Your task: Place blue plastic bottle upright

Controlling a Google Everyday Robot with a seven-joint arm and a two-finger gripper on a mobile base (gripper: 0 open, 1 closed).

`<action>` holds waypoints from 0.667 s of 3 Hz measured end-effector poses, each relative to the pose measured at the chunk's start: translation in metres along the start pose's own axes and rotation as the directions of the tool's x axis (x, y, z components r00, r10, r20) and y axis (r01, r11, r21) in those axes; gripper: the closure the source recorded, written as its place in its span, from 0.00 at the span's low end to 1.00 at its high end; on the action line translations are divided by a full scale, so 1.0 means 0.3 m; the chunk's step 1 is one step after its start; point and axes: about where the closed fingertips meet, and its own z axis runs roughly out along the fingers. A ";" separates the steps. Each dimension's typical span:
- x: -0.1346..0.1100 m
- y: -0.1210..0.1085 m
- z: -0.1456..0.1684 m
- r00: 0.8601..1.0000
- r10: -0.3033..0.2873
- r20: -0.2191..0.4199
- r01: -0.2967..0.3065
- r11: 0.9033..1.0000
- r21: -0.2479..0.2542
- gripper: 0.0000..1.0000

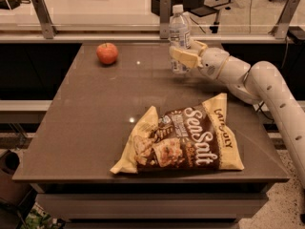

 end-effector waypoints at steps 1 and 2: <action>0.000 0.007 0.009 1.000 0.000 0.000 0.000 1.000 -0.005 0.12; -0.001 0.013 0.017 1.000 0.000 0.000 0.000 1.000 -0.009 0.00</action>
Offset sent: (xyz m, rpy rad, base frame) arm -0.0001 0.0026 0.0005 0.0001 -0.0006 0.0037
